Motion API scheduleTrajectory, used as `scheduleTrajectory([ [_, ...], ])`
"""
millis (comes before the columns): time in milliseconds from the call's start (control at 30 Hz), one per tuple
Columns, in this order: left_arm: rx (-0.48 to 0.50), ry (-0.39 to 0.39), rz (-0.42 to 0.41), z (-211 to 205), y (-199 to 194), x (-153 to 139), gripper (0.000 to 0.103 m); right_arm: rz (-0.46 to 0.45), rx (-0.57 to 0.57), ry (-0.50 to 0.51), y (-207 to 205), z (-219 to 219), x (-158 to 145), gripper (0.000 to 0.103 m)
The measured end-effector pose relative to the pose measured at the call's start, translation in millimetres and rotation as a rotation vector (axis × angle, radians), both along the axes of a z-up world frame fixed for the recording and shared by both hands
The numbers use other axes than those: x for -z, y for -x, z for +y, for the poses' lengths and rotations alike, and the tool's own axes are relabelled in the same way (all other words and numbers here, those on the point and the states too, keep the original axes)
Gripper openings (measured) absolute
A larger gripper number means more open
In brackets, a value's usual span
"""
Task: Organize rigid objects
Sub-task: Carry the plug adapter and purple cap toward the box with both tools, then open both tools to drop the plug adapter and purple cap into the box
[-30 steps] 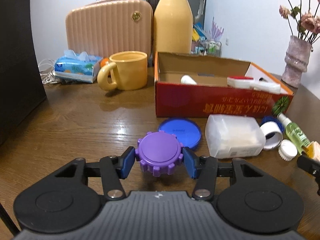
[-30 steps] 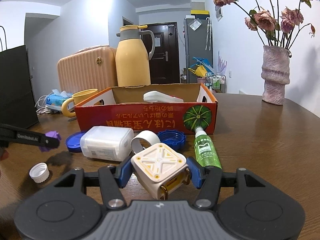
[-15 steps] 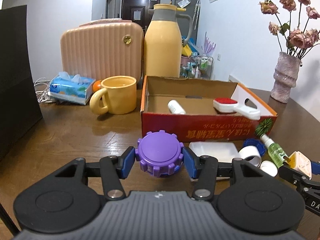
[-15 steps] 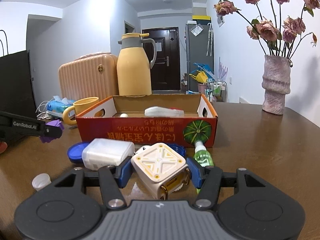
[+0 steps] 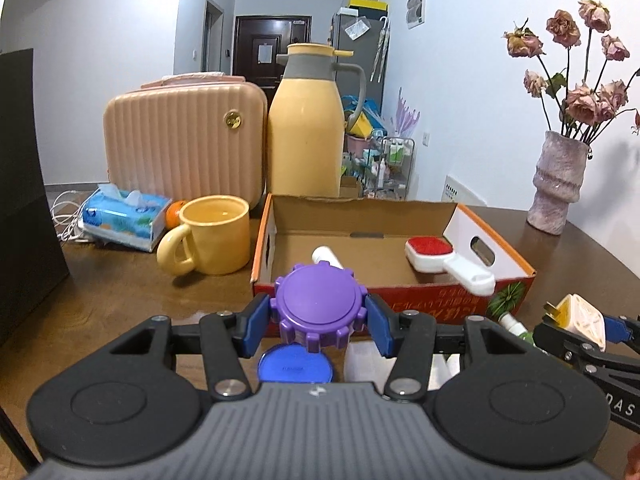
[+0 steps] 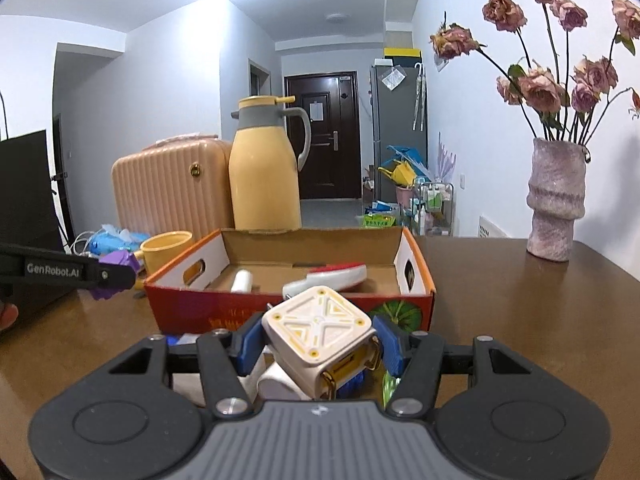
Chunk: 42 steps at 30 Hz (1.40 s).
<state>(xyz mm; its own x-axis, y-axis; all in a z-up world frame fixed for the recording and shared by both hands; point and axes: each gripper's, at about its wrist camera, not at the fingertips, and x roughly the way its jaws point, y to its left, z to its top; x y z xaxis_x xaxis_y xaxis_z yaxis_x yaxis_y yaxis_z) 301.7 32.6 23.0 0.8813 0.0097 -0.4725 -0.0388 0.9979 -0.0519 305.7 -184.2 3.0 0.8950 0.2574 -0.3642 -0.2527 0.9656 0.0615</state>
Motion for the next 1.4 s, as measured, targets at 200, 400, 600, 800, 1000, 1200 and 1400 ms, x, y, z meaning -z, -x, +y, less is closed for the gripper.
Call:
scheduleTrajectory([
  [200,-0.001,0.002,-0.014,-4.9,-13.5,-7.7,0.053,-0.037,0.017,-0.014,-23.8,-2.4,-16.5,0.057],
  [400,-0.007,-0.003,-0.016,-7.2,-30.3,-11.9,0.053,-0.038,0.028,-0.022,-49.2,-1.0,-20.2,0.057],
  [600,-0.014,0.000,-0.021,-8.2,-50.5,-15.9,0.053,-0.036,0.040,-0.027,-76.0,1.4,-23.1,0.057],
  [800,-0.024,0.002,-0.016,-6.5,-71.5,-15.2,0.053,-0.028,0.049,-0.027,-105.5,4.4,-24.5,0.057],
  [1000,-0.039,0.001,-0.008,-1.0,-90.7,-12.1,0.053,0.011,0.059,-0.036,-131.1,4.7,-20.0,0.057],
  [1200,-0.047,-0.008,0.004,1.1,-111.5,-8.0,0.053,0.037,0.064,-0.037,-152.7,6.1,-15.5,0.057],
  [1400,-0.059,-0.023,0.033,3.1,-131.8,1.3,0.053,0.074,0.070,-0.031,-170.7,6.0,-7.7,0.057],
])
